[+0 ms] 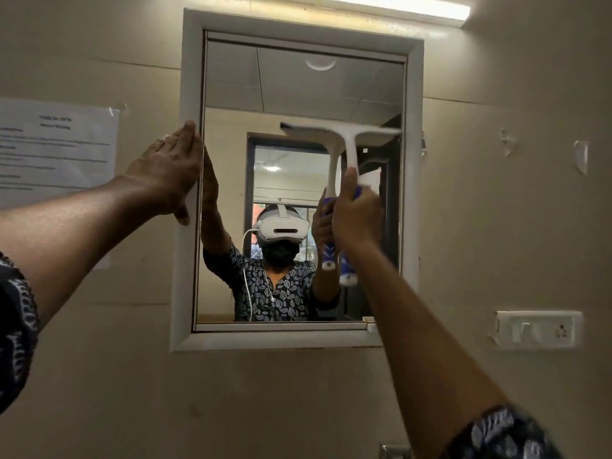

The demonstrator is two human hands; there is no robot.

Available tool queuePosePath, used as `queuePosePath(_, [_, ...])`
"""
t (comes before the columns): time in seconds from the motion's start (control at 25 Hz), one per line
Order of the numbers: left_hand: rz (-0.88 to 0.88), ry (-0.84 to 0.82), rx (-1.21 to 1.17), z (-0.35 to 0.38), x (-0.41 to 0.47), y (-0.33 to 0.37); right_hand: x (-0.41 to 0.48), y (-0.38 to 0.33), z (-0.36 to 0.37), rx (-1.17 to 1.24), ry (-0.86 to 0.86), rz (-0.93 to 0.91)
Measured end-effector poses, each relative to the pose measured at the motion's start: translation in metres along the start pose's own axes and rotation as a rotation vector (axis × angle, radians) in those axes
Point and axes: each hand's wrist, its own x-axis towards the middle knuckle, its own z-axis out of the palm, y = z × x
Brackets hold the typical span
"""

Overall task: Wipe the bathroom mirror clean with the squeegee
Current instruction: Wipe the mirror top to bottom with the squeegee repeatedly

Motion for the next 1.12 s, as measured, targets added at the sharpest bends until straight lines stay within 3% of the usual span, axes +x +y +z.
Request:
queuePosePath(0.44, [-0.013,-0.033,0.033,-0.005,-0.001,0.003,-0.163,0.102,-0.019,-0.078,0.047,0.169])
queuePosePath(1.12, [-0.007,0.022,-0.004,0.002,0.004,0.001,-0.193,0.094,-0.039,-0.151,-0.022,0.266])
